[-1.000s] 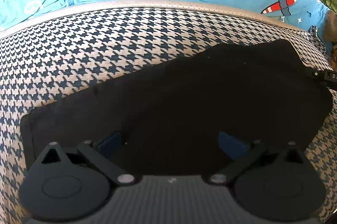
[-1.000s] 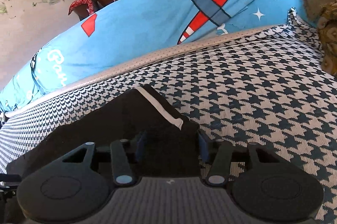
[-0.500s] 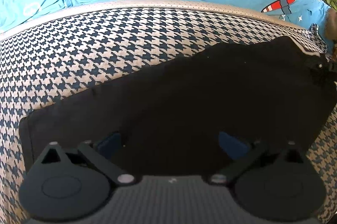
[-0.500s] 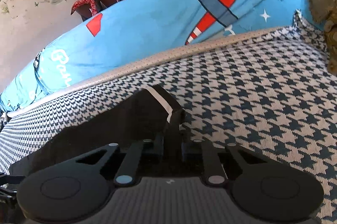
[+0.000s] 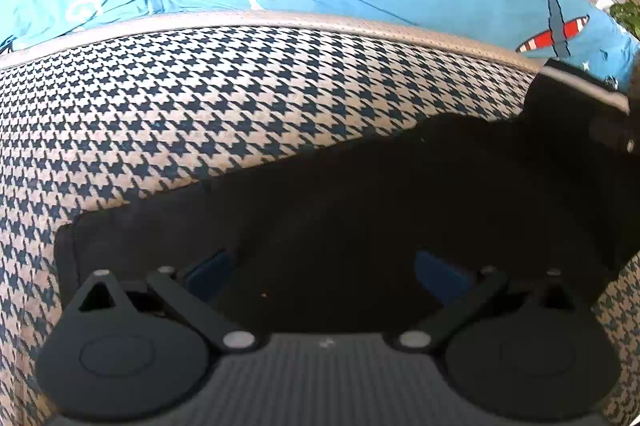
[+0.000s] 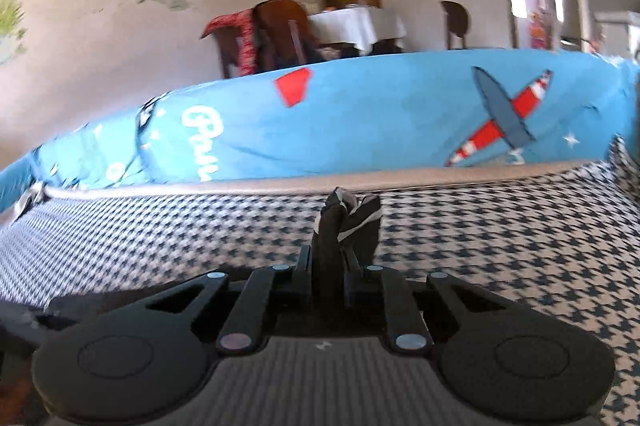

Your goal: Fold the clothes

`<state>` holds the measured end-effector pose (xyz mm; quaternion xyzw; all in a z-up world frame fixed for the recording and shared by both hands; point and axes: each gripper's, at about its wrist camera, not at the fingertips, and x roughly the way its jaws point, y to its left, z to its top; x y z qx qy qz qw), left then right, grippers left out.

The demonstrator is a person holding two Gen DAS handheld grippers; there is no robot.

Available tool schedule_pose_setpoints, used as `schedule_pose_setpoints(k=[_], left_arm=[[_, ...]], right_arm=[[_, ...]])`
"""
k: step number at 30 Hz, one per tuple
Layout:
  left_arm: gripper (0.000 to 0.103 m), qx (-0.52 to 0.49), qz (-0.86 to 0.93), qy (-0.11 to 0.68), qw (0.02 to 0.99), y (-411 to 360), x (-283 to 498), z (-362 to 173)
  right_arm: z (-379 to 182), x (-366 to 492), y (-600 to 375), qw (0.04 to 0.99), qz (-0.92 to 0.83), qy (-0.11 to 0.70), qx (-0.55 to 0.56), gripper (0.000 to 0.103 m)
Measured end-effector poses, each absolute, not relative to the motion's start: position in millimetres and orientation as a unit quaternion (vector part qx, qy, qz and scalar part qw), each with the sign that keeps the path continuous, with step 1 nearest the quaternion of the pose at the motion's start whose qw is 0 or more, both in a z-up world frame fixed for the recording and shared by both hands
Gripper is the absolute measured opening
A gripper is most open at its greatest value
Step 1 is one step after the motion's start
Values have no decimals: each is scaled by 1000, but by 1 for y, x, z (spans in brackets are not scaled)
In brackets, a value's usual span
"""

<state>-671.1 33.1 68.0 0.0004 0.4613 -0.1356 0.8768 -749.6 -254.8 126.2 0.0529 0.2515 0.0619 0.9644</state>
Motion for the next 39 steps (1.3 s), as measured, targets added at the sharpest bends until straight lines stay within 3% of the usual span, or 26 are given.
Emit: schedule_pose_setpoints(k=[13,17,21,28,34,39], left_arm=[[103,-21,-123,461,879,46,-668,74],[103,-20,-123,460,879,46,-669,74],[103,-22,-121,459,880,47,-667,76],[103,-29,-113,456,882,52,-664,77],[103,-27,-109,456,883,53,-666,76],[103,-19,-109,458,882,49,-666,74]], right_arm=[[82,-740,-182,945,103,308,-33,16],[69,-738,-178,941,111,319,-23,28],[69,-743,-174,938,132,320,-19,47],[88,-765,-180,926,180,331,9,47],[110,-796,-200,954,132,268,30,47],[107,-791,-231,963,13,261,61,35]])
